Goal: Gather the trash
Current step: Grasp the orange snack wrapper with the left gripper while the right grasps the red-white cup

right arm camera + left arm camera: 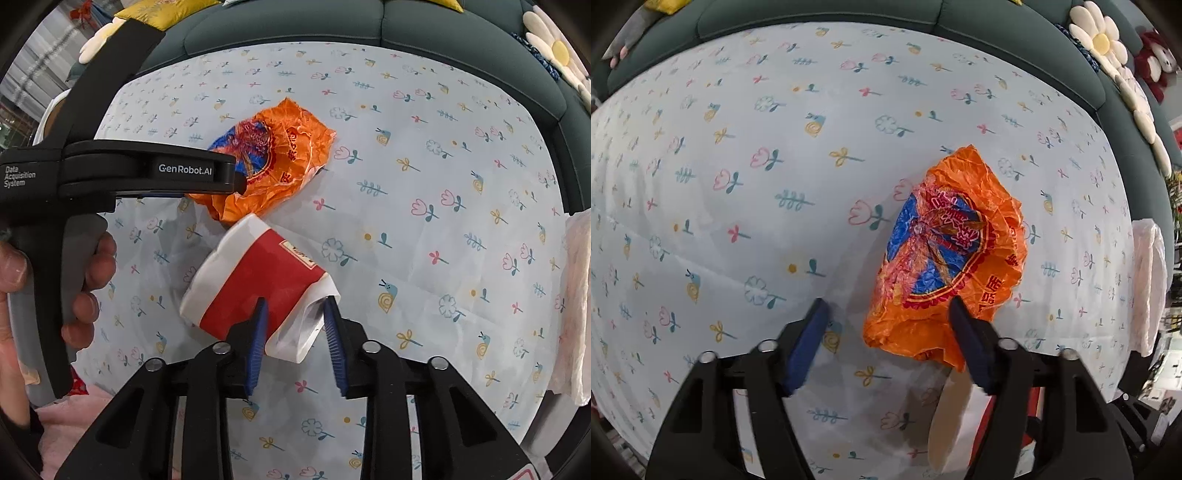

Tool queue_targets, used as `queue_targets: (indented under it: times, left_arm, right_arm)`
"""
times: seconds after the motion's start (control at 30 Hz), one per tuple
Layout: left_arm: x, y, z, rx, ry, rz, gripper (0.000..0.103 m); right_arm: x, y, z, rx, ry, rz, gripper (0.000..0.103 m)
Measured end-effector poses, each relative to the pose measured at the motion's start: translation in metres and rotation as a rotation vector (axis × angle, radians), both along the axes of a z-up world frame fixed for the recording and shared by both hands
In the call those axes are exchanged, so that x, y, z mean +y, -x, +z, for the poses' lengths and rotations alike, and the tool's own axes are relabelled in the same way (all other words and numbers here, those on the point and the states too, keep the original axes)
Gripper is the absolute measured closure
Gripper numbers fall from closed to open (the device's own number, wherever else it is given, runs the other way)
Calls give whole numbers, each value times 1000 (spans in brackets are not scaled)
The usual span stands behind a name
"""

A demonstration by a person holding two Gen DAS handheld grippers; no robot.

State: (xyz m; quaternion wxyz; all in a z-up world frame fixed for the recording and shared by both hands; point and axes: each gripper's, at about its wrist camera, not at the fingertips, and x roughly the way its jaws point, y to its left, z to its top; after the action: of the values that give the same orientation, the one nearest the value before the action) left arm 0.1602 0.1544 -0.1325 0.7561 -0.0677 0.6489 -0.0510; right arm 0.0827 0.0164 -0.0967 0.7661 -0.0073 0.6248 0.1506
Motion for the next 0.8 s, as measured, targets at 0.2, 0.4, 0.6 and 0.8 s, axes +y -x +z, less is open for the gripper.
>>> queue_targets:
  times: [0.2, 0.4, 0.6, 0.8]
  left_arm:
    - [-11, 2, 2, 9, 44, -51, 85]
    - [-18, 2, 20, -32, 58, -66, 92]
    - [-32, 5, 48, -95, 74, -87, 92]
    - [-57, 5, 73, -150, 83, -104, 92]
  right_arm:
    - [-1, -1, 1, 2, -7, 8, 90]
    - [-7, 2, 17, -51, 7, -5, 91]
    - [-30, 0, 41, -129, 3, -75, 91]
    - [-59, -2, 62, -186, 0, -155, 91]
